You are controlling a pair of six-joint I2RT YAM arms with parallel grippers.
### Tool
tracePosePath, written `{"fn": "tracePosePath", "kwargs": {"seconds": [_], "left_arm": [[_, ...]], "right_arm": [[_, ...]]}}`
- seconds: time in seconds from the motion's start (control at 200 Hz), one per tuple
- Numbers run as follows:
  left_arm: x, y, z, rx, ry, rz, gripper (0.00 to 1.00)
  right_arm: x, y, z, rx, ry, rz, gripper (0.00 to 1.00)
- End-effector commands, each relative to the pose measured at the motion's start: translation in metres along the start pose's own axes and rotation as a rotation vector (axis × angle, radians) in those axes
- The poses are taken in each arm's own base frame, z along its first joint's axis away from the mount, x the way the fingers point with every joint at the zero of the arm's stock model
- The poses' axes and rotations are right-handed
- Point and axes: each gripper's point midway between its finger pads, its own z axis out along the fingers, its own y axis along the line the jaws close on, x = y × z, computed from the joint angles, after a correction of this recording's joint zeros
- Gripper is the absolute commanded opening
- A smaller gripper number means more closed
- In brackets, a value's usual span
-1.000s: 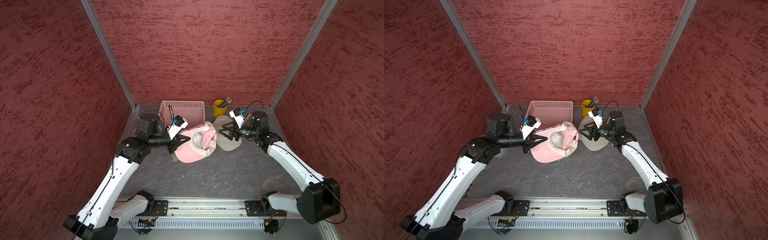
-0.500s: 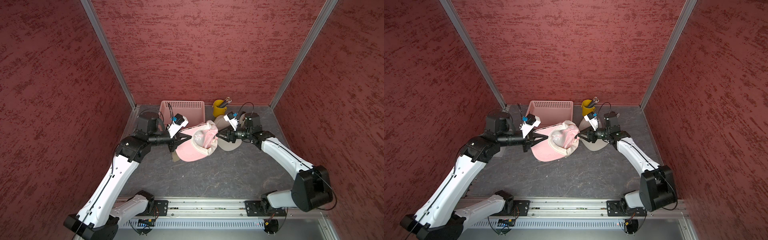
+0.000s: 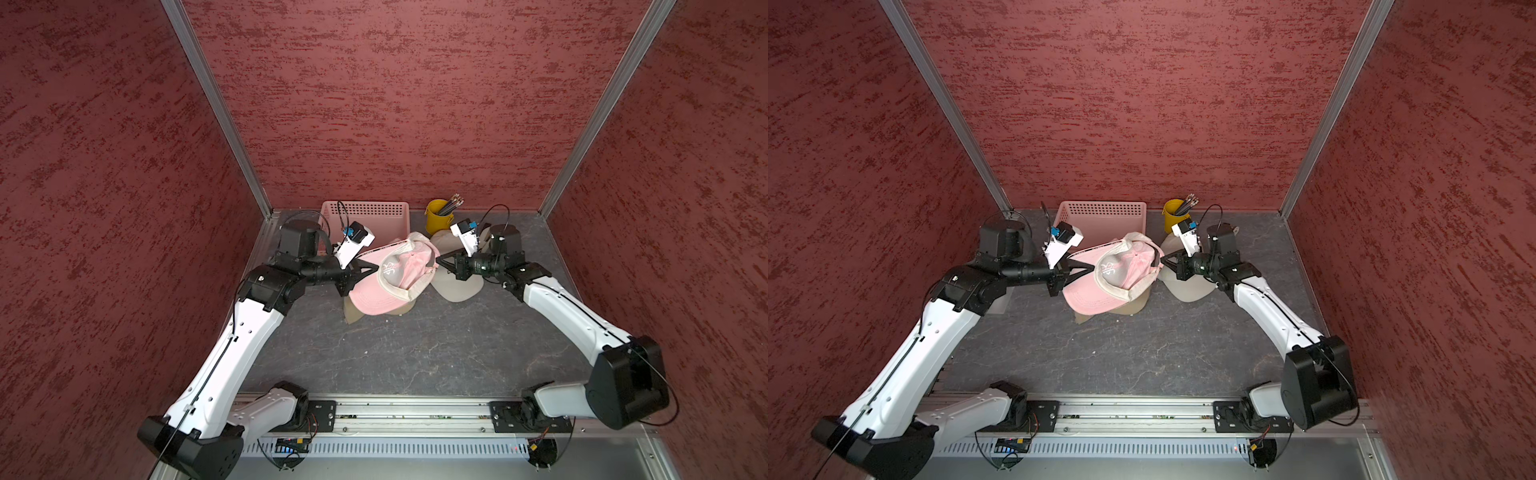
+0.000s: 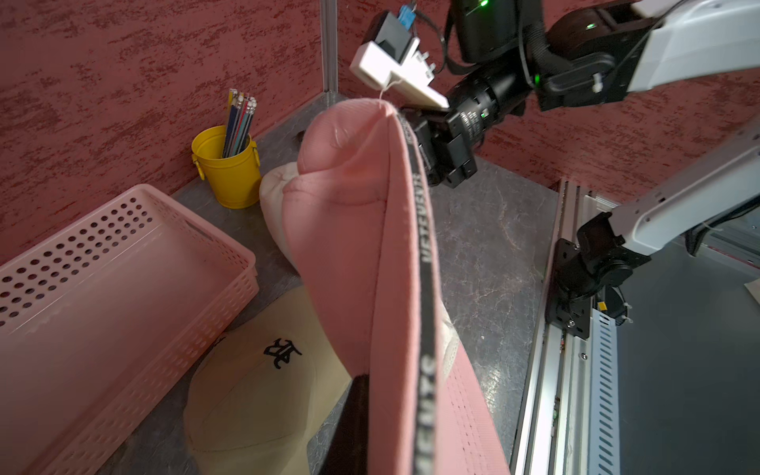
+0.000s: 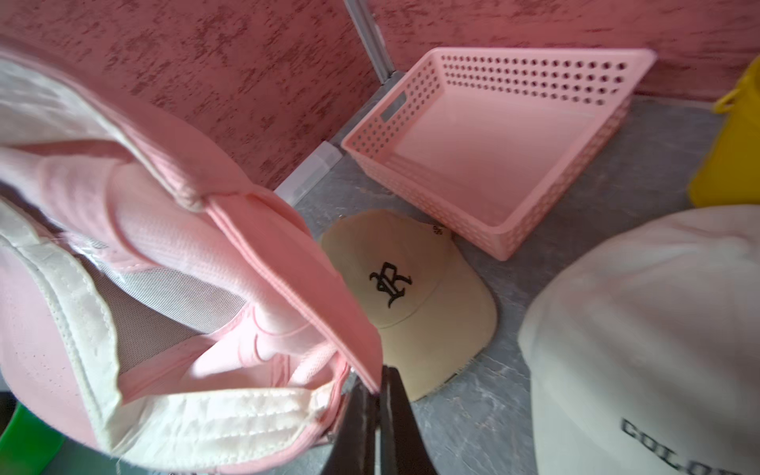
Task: Turn the baseball cap inside out
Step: Turn over the baseball cap.
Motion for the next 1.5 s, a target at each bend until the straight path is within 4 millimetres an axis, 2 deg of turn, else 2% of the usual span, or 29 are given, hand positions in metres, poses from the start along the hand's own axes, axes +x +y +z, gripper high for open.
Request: {"fn": "tracePosePath", "kwargs": {"seconds": [0.0,0.065,0.145,0.265,0.351,0.421,0.516,0.571,0.681,0.761,0.816,0.927,1.007,1.082,1.202,1.362,1.493], "left_arm": [[0.015,0.017,0.001,-0.073,0.087,-0.022,0.00],[0.023,0.029,0.005,-0.115,0.136,-0.050,0.00],[0.031,0.047,0.010,-0.190,0.184,-0.076,0.00],[0.041,0.073,0.020,-0.317,0.257,-0.077,0.00],[0.049,0.101,0.025,-0.494,0.353,-0.064,0.00],[0.045,0.125,0.023,-0.650,0.383,-0.085,0.00],[0.025,0.133,0.022,-0.734,0.309,-0.107,0.00],[0.010,0.120,0.027,-0.706,0.238,-0.073,0.00],[-0.014,0.057,0.044,-0.471,0.106,0.061,0.00],[-0.019,0.024,0.047,-0.342,0.064,0.079,0.00],[-0.019,0.014,0.045,-0.313,0.059,0.072,0.00],[-0.014,0.017,0.041,-0.341,0.080,0.052,0.00],[-0.013,0.027,0.039,-0.376,0.117,0.012,0.00],[-0.017,0.034,0.037,-0.401,0.150,-0.042,0.00],[-0.029,0.042,0.036,-0.447,0.142,-0.101,0.00],[-0.040,0.042,0.040,-0.447,0.123,-0.160,0.00],[-0.047,0.028,0.047,-0.402,0.096,-0.157,0.00]], "right_arm": [[-0.033,-0.035,-0.034,0.287,-0.118,0.046,0.00],[-0.038,-0.038,-0.044,0.336,-0.147,0.050,0.00],[-0.043,-0.030,-0.052,0.325,-0.170,0.044,0.00],[-0.046,-0.017,-0.056,0.281,-0.172,0.048,0.00],[-0.045,-0.011,-0.057,0.256,-0.174,0.056,0.00],[-0.043,-0.009,-0.053,0.236,-0.163,0.062,0.00],[-0.036,-0.009,-0.042,0.210,-0.131,0.079,0.02],[-0.030,-0.012,-0.030,0.190,-0.089,0.101,0.06],[-0.024,-0.026,-0.011,0.209,-0.042,0.123,0.20],[-0.034,-0.031,-0.008,0.227,-0.064,0.106,0.23],[-0.044,-0.031,-0.011,0.240,-0.090,0.083,0.26],[-0.061,-0.021,-0.027,0.259,-0.125,0.024,0.28],[-0.065,0.003,-0.039,0.195,-0.140,-0.033,0.29],[-0.061,0.031,-0.047,0.106,-0.144,-0.103,0.21],[-0.053,0.063,-0.054,0.031,-0.124,-0.182,0.12],[-0.045,0.104,-0.040,-0.122,-0.113,-0.251,0.06],[-0.064,0.101,-0.007,-0.142,-0.164,-0.198,0.01]]}}
